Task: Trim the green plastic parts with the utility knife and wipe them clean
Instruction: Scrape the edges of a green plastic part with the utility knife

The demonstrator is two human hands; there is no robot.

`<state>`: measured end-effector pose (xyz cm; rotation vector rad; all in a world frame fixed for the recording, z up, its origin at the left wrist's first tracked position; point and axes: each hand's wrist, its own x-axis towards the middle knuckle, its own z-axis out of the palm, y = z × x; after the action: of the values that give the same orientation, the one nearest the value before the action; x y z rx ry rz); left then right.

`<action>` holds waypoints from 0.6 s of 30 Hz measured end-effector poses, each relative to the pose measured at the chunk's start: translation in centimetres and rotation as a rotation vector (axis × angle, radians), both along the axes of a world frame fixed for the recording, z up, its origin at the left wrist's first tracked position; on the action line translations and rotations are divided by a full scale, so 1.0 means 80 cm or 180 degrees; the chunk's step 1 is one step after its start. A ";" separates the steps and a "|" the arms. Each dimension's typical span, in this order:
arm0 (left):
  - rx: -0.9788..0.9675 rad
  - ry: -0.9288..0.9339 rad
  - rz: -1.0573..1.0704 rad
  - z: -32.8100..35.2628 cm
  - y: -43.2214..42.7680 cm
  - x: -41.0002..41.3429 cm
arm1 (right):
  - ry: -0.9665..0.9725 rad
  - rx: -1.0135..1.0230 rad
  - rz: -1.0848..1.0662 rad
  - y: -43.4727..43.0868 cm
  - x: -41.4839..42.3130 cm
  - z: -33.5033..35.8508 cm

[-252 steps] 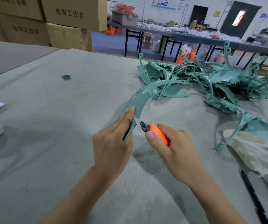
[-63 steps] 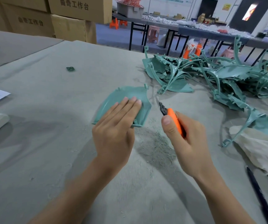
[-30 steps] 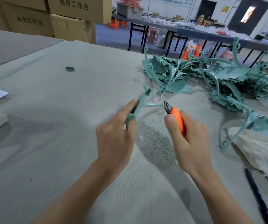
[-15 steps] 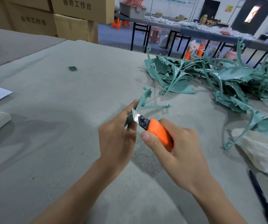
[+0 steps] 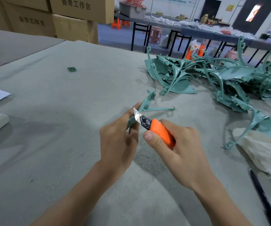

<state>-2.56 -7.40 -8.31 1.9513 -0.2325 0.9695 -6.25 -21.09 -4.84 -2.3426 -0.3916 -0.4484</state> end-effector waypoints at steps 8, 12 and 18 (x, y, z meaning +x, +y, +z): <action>0.0382 -0.0398 0.0110 -0.001 -0.003 0.001 | -0.0114 0.0040 -0.0392 -0.013 0.016 -0.002; 0.0254 -0.0465 0.0126 -0.005 -0.011 0.002 | -0.0176 0.0233 -0.0797 -0.025 0.024 -0.002; 0.0522 -0.1318 0.0024 -0.015 -0.005 0.011 | 0.0779 0.2004 0.0087 -0.014 0.016 0.005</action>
<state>-1.71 -7.83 -9.48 1.8785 -0.5540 1.3924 -4.96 -22.19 -4.44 -1.7471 -0.1346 -0.2216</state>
